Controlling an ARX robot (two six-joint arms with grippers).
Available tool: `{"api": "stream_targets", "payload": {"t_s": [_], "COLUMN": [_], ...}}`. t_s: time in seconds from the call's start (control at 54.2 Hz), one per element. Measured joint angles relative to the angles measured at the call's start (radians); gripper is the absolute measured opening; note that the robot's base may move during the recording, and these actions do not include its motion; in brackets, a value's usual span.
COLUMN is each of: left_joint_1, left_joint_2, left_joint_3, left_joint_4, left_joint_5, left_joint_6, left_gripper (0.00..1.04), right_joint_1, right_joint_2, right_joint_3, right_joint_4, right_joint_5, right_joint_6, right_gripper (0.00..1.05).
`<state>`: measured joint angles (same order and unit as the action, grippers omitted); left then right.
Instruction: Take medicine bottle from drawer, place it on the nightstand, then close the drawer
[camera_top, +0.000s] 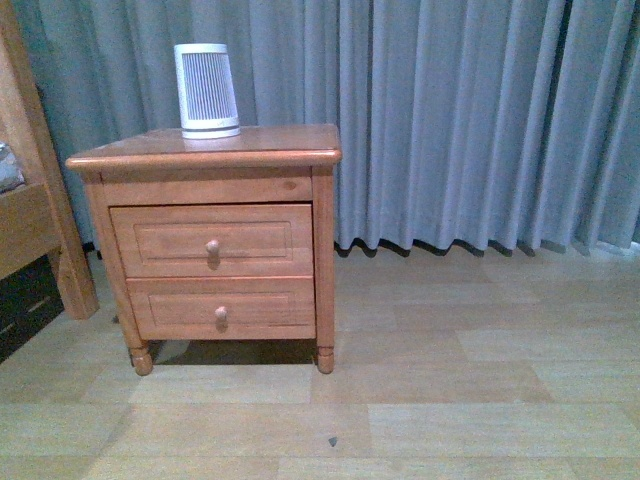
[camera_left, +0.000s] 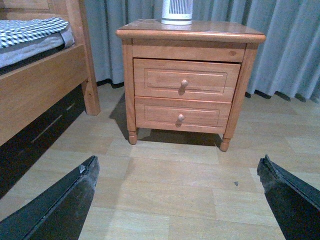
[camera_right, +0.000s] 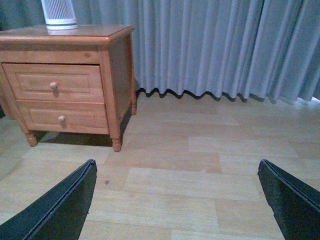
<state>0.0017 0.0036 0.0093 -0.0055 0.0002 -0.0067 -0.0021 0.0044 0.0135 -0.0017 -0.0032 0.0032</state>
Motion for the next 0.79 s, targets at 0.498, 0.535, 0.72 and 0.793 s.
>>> {"api": "stream_targets", "payload": {"t_s": [0.498,0.535,0.72,0.793], "left_joint_1": [0.0,0.0,0.0,0.0], "left_joint_2": [0.0,0.0,0.0,-0.001], "left_joint_3": [0.0,0.0,0.0,0.0], "left_joint_4": [0.0,0.0,0.0,0.0], "left_joint_5": [0.0,0.0,0.0,0.0], "left_joint_6": [0.0,0.0,0.0,0.0], "left_gripper": [0.98,0.98,0.98,0.98], "right_joint_1": [0.0,0.0,0.0,0.0], "right_joint_2": [0.0,0.0,0.0,0.0], "right_joint_3": [0.0,0.0,0.0,0.0], "right_joint_4": [0.0,0.0,0.0,0.0], "right_joint_5": [0.0,0.0,0.0,0.0], "right_joint_6": [0.0,0.0,0.0,0.0], "right_gripper": [0.98,0.98,0.98,0.98]}}
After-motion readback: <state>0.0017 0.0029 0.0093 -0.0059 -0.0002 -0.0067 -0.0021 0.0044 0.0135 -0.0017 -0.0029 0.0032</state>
